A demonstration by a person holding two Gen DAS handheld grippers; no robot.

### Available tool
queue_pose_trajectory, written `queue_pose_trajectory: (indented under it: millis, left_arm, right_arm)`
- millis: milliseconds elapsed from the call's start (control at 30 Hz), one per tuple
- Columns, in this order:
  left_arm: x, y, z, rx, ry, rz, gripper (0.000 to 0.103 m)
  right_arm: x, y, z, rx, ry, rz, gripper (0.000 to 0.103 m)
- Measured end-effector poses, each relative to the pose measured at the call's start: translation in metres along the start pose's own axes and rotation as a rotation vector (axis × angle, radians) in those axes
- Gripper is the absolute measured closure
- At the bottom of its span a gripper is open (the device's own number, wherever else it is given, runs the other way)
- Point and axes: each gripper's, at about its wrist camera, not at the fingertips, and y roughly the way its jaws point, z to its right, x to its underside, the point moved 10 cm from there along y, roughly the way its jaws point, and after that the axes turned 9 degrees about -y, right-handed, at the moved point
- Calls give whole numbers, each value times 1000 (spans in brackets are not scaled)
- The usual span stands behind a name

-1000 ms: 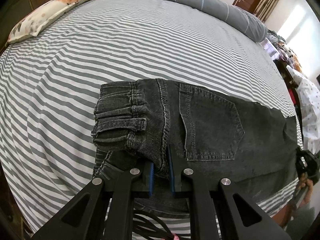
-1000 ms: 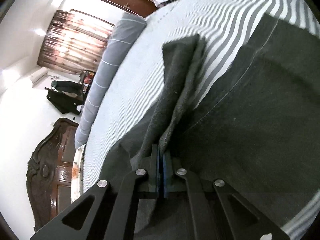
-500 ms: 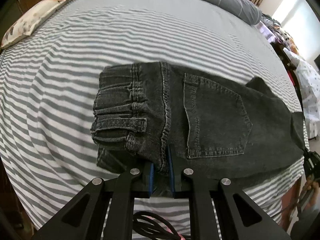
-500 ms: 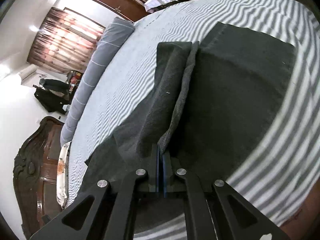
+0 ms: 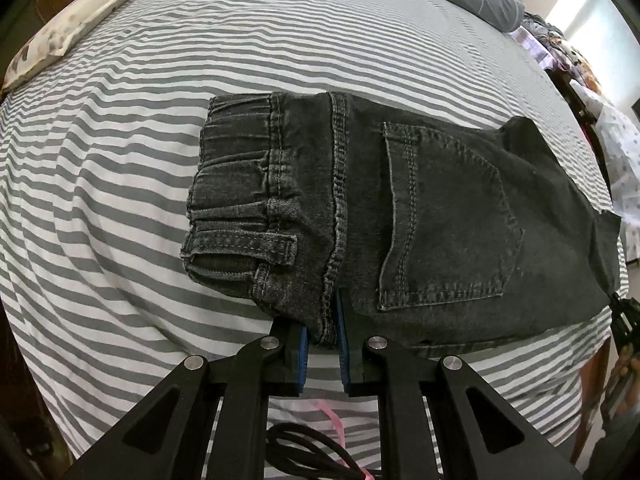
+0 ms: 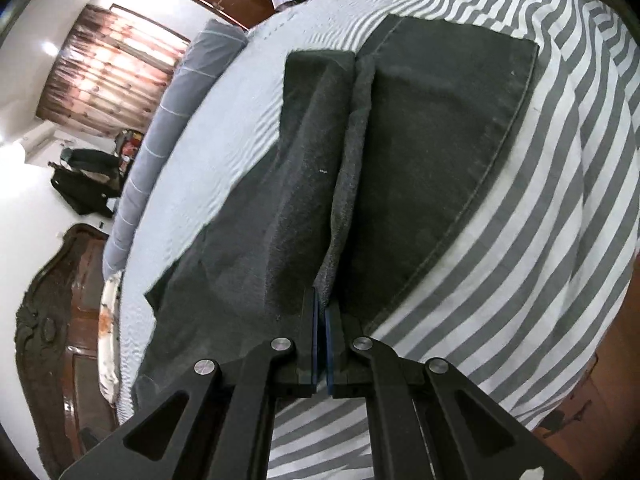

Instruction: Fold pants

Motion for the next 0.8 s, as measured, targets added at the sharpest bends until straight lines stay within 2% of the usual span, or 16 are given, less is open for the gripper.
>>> queue_pose_trajectory:
  millis: [100, 167, 233, 433, 533, 667, 800]
  left_arm:
    - [-3, 5, 5, -48, 35, 17, 90]
    - [-4, 5, 11, -52, 39, 27, 89]
    - [-2, 2, 15, -43, 32, 20, 76]
    - [7, -21, 33, -60, 85, 73, 66]
    - [13, -38, 50, -79, 150, 149, 64]
    - [25, -54, 84, -112, 290, 247, 61]
    - [33, -61, 121, -56, 381, 278, 61]
  right_arm:
    - [4, 12, 6, 3, 12, -30, 97]
    - [3, 12, 6, -14, 26, -28, 96]
    - [0, 10, 5, -35, 31, -18, 95]
    - [-11, 8, 6, -26, 22, -13, 93]
    - [-20, 8, 7, -8, -4, -12, 93]
    - [-36, 9, 18, 9, -12, -13, 93]
    - [-50, 13, 27, 7, 11, -12, 93]
